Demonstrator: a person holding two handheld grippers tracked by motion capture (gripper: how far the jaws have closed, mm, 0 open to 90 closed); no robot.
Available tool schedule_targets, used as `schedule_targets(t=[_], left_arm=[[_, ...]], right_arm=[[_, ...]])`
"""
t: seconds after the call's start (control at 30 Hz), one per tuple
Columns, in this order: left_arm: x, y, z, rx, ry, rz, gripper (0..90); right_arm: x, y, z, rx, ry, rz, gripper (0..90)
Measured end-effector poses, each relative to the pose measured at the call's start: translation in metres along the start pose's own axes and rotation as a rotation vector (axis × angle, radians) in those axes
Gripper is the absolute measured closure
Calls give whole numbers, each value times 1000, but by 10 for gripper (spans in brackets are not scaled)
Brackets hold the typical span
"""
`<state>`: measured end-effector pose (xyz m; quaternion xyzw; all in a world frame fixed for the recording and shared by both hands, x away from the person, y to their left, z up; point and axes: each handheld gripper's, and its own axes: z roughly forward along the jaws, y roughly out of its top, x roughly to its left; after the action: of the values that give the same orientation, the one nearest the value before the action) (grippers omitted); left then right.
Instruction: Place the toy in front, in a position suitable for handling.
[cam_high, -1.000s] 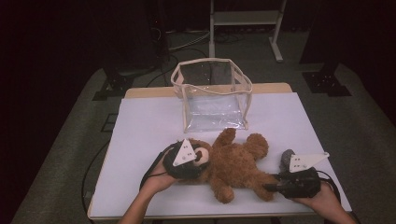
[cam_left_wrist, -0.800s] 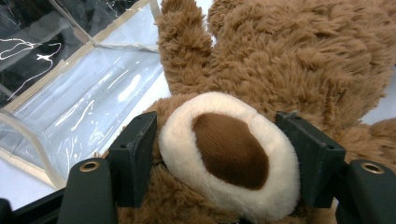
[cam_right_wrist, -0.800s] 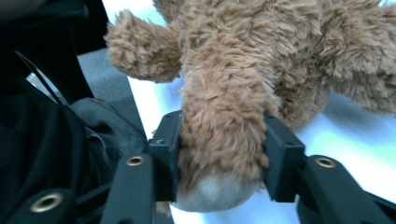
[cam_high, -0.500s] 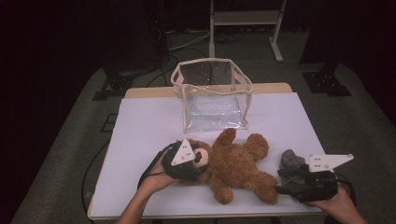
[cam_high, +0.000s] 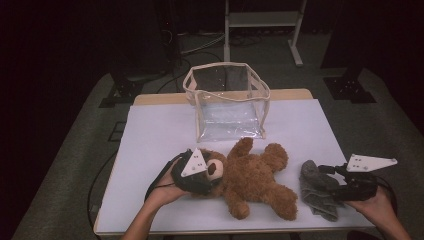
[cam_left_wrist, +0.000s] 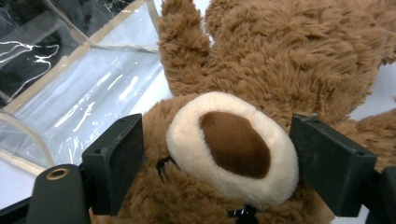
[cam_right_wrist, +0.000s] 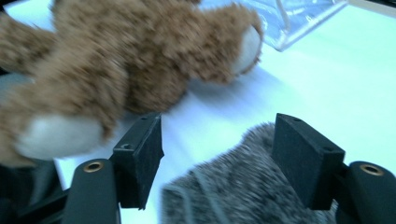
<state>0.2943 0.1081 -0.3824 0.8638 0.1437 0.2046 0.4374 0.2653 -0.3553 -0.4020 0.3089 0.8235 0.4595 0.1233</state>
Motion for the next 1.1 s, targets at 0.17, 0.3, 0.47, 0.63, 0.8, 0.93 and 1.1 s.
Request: schedule_targets(t=[0.17,0.3,0.47,0.63,0.8,0.93,1.1], left_arm=[[3,-2,-5,-4,0,-1,153],[7,-7,-9,-21,3,10,138],[11,-15,-12,-10,2,4,118],[15,-22,-14,-4,-18,-6,105],[16,-27,-11,7,-50,-12,108],[13,-30,-9,9,-80,-10,130],[13,-33,-10,-8,-82,-11,133]], right_arm=[[-10,-12,12,34,-30,-12,334],[-14,-22,22,87,-52,-24,360],[-19,-32,27,113,-54,-7,421],[-18,-37,29,118,-53,-6,473],[-17,-42,32,111,-65,-5,565],[-17,-41,31,119,-78,0,645],[-16,-39,31,132,-96,27,735]])
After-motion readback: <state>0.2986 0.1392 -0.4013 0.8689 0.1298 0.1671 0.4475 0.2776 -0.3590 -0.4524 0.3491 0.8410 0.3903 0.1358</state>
